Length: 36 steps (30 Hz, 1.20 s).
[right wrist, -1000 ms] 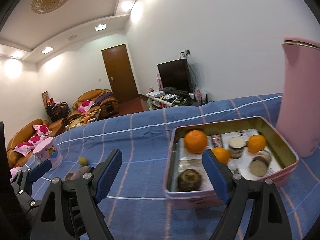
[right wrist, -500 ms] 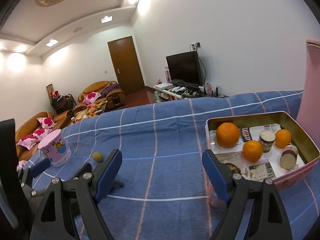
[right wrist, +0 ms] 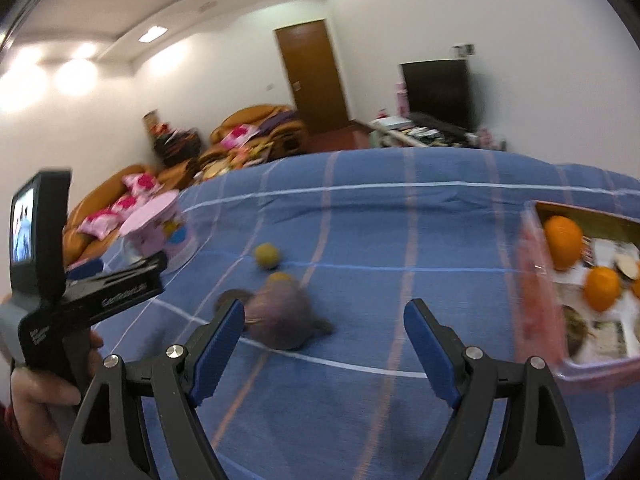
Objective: Organize fruits
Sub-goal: 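Move both open tools back toward the remaining fruits on the bedspread, then grasp the dark round fruit with the left tool while the right tool grasps the purple fruit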
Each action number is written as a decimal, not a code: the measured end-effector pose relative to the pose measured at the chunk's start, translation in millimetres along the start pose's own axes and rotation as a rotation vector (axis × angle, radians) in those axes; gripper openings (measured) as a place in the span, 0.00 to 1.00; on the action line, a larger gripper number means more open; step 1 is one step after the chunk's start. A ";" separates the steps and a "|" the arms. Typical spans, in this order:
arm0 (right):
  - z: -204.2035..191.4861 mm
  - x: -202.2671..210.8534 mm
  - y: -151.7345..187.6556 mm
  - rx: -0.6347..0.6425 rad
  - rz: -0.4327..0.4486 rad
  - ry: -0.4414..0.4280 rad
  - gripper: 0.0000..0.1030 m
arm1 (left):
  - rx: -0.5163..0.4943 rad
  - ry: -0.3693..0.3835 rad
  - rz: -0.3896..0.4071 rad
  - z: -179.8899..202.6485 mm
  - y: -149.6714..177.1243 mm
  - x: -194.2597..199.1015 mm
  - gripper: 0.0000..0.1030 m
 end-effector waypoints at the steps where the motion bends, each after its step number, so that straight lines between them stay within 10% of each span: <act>1: -4.7 -7.3 -0.6 0.012 -0.021 0.006 0.81 | 0.001 0.005 -0.004 1.0 0.9 -0.3 1.00; 10: -12.6 -65.3 0.0 -0.017 -0.235 0.010 0.76 | -0.015 0.038 -0.013 6.3 0.8 -2.1 1.00; 22: -2.1 -38.5 4.4 -0.029 -0.164 -0.010 0.49 | -0.038 0.175 0.010 14.3 -0.6 7.0 1.00; 36: 12.6 -20.7 13.3 0.006 -0.183 0.019 0.50 | -0.284 0.336 0.012 78.4 14.6 23.0 0.92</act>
Point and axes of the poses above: each gripper's, at about its wrist camera, not at the fingertips, and x roughly against the way its jaws point, z to its right, y to its underside, the point moved 1 cm from there along -x, roughly the way its jaws point, and after that the axes turned 8 degrees about -y, right-handed, at the moved point
